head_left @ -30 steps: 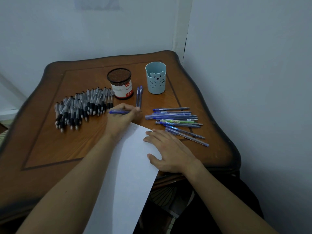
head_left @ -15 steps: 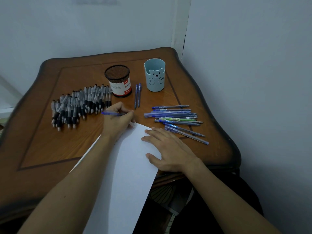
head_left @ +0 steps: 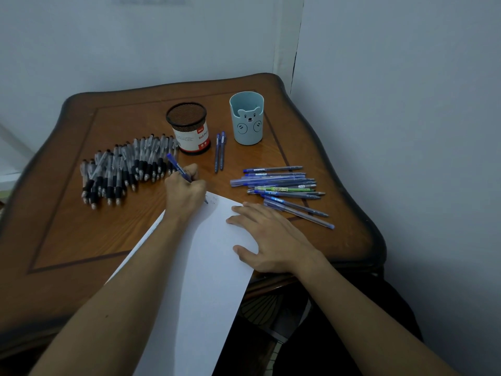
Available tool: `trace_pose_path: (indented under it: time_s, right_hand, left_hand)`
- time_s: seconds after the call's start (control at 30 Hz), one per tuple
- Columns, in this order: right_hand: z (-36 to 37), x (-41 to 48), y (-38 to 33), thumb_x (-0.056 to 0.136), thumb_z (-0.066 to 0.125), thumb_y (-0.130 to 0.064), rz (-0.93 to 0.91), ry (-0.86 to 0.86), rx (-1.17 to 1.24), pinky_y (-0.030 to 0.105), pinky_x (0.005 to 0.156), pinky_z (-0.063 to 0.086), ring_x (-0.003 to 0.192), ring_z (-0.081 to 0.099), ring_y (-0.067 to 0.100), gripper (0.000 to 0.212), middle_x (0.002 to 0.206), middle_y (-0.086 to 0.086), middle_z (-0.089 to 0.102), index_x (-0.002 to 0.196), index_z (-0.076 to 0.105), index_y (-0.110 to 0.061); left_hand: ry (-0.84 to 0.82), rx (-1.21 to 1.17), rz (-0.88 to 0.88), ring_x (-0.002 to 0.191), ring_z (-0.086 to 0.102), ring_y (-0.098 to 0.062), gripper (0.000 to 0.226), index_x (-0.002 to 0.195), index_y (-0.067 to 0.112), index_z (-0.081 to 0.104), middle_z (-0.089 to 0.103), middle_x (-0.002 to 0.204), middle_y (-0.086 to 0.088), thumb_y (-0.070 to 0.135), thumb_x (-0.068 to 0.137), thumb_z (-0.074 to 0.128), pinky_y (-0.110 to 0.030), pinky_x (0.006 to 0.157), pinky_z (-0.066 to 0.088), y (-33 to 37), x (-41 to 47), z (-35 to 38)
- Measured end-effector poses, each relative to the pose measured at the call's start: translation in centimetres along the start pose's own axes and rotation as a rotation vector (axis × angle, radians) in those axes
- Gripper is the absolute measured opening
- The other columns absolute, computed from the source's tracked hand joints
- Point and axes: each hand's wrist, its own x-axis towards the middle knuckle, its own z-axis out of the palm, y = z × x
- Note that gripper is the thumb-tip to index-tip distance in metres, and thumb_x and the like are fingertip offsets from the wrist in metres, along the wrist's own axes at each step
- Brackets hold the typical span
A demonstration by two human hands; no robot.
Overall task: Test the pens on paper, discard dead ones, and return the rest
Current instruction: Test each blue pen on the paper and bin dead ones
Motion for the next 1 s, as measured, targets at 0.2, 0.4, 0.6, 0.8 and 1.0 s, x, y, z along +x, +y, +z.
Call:
trace_pose_path:
  time_s: [0.2,0.4,0.6,0.8,1.0]
  right_hand:
    - [0.0,0.0,0.0,0.095,0.052,-0.052,-0.004,0.000,-0.001,0.034,0.121,0.007,0.151,0.012,0.010,0.060,0.162,-0.008,0.027,0.150,0.038,-0.031]
    - [-0.1,0.0,-0.1,0.096,0.053,-0.051,-0.007,0.005,-0.007,0.031,0.119,0.004,0.151,0.012,0.010,0.060,0.162,-0.007,0.027,0.150,0.039,-0.030]
    - [-0.1,0.0,-0.1,0.095,0.053,-0.051,-0.008,0.015,-0.012,0.027,0.116,0.002,0.151,0.013,0.010,0.059,0.161,-0.008,0.028,0.149,0.040,-0.030]
    - [0.0,0.0,-0.2,0.094,0.054,-0.051,-0.013,0.037,-0.008,0.034,0.121,0.011,0.150,0.016,0.011,0.059,0.160,-0.007,0.031,0.147,0.043,-0.030]
    - [0.1,0.0,-0.1,0.093,0.055,-0.051,-0.013,0.040,-0.012,0.033,0.120,0.011,0.149,0.016,0.010,0.059,0.159,-0.008,0.032,0.147,0.043,-0.030]
  left_hand:
    - [-0.010,0.020,0.010,0.052,0.026,-0.008,0.033,0.057,0.010,0.032,0.029,0.054,-0.001,-0.016,0.072,0.046,-0.028,0.051,0.025,0.4,-0.1,-0.1]
    - [-0.016,0.015,0.005,0.055,0.033,-0.011,0.028,0.057,0.002,0.034,0.033,0.056,-0.007,-0.016,0.074,0.048,-0.029,0.053,0.030,0.1,-0.1,-0.1]
    - [-0.037,-0.003,0.049,0.052,0.028,-0.008,0.039,0.055,0.013,0.031,0.029,0.052,0.002,-0.018,0.072,0.047,-0.031,0.054,0.028,0.3,-0.2,0.0]
    - [-0.057,0.008,0.071,0.056,0.034,-0.016,0.029,0.056,0.003,0.033,0.033,0.053,-0.004,-0.016,0.071,0.048,-0.035,0.054,0.030,-0.2,-0.1,0.0]
    - [-0.073,0.025,0.121,0.055,0.032,-0.018,0.030,0.055,0.007,0.031,0.031,0.052,-0.001,-0.012,0.069,0.049,-0.040,0.053,0.032,-0.8,0.1,-0.1]
